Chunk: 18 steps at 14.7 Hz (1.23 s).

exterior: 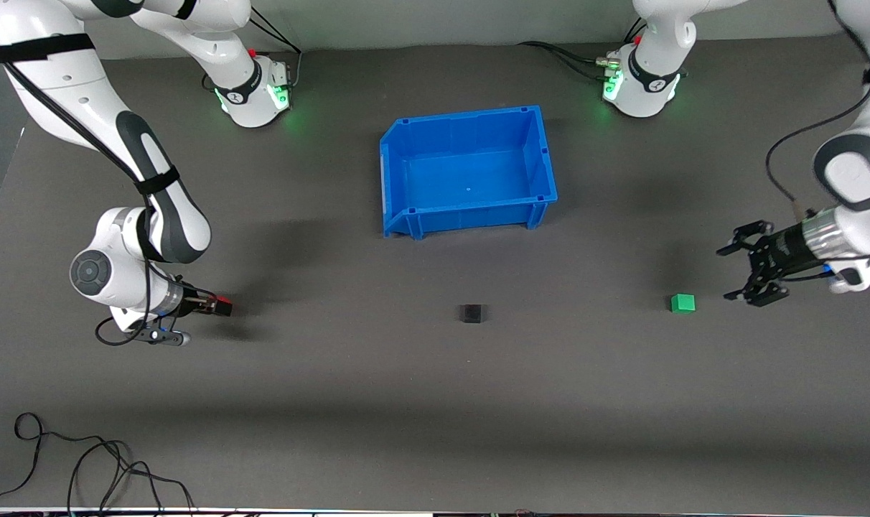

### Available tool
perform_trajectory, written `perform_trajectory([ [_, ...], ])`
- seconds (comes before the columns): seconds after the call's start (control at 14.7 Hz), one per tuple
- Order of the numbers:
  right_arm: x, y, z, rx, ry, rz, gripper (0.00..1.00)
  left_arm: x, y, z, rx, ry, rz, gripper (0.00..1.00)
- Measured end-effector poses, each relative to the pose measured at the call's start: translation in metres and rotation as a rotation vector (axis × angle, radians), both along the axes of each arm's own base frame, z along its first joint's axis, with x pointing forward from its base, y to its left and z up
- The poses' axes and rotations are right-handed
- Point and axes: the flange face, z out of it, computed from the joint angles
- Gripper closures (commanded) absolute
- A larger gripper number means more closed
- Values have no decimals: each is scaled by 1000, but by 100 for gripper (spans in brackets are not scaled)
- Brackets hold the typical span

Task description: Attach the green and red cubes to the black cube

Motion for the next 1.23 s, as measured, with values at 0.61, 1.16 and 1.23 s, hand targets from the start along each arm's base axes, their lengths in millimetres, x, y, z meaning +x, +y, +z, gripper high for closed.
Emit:
perform_trajectory([
  [0.61, -7, 0, -12, 0, 2, -1, 100, 9, -22, -109, 65, 8, 61, 0],
  [1.16, -4, 1, -4, 5, -17, -133, 100, 7, -15, -129, 89, 6, 60, 64],
  [1.23, -3, 4, 0, 7, -24, -184, 100, 7, -15, -128, 89, 4, 60, 69],
])
